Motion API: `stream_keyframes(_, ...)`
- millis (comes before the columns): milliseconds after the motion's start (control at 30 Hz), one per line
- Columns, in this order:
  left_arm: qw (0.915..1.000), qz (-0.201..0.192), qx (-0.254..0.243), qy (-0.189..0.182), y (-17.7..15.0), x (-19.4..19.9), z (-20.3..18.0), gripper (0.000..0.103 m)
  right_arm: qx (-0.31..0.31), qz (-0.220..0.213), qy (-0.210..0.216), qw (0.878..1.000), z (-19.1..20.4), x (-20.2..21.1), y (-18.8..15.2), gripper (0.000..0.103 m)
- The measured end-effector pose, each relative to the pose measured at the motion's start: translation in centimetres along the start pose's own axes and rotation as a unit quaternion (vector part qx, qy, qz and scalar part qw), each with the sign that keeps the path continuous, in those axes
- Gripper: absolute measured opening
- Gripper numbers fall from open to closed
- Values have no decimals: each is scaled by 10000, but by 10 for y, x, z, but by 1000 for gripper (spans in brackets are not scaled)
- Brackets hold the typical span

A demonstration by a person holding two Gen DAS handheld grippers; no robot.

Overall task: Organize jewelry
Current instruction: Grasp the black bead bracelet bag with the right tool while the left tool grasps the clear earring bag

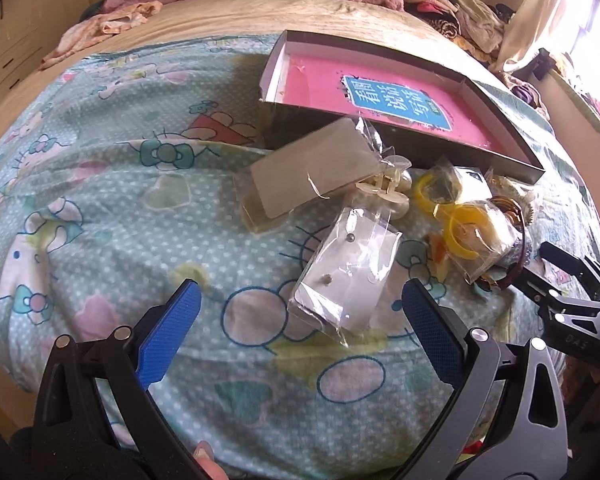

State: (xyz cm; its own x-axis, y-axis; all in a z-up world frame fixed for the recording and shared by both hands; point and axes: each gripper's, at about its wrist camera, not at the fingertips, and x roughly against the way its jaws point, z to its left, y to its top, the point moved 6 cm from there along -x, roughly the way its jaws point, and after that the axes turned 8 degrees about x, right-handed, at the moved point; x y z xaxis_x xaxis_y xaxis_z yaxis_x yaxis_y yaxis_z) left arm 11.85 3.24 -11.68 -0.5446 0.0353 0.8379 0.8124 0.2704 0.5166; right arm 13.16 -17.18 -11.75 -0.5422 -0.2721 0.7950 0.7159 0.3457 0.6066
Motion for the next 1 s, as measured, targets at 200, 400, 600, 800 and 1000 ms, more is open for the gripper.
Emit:
stream_keyframes(200, 9998, 81, -177, -80, 3, -9, -8, 87, -68, -77, 197, 9998, 11, -9, 6, 87)
stream_keyframes(400, 9989, 74, -470, 22, 8, -18, -18, 76, -110, -143, 290, 9994, 20, -17, 12, 87)
stream_keyframes(600, 9976, 59, -685, 39, 12, -24, -27, 54, -71, -300, 392, 9988, 16, -18, 15, 76)
stream_keyframes(800, 9966, 12, -819, -116, 11, -19, -34, 35, -17, -328, 579, 9978, 8, -5, 7, 74)
stream_keyframes(1000, 9966, -225, -621, -496, 23, 11, -35, 35, -81, -268, 615, 9977, -6, 20, -5, 73)
